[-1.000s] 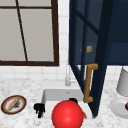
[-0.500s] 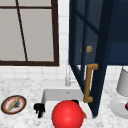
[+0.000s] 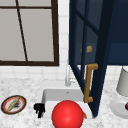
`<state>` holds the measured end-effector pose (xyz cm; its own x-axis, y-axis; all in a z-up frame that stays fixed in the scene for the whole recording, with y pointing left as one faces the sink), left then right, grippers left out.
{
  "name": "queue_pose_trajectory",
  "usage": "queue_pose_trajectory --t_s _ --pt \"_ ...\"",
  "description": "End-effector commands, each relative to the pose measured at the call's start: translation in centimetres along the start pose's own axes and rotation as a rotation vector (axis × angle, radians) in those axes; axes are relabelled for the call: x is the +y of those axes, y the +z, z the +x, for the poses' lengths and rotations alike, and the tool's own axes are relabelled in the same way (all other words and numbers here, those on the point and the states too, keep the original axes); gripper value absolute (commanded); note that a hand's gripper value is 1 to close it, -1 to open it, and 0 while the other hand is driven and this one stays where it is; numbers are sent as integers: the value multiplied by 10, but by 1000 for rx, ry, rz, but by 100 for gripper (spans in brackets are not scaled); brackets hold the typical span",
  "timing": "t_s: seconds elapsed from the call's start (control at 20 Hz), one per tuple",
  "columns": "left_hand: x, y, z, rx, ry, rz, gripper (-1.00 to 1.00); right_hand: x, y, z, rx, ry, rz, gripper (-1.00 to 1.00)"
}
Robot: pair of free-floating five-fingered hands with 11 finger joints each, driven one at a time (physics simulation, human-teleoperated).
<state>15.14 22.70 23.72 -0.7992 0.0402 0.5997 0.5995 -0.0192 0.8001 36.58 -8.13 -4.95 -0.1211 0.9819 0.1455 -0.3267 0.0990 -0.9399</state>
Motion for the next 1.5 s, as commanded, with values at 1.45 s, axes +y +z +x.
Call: queue_pose_trajectory --t_s 1.45 --pt "0 0 0 0 0 0 0 15 12 3 17 -25 -25 100"
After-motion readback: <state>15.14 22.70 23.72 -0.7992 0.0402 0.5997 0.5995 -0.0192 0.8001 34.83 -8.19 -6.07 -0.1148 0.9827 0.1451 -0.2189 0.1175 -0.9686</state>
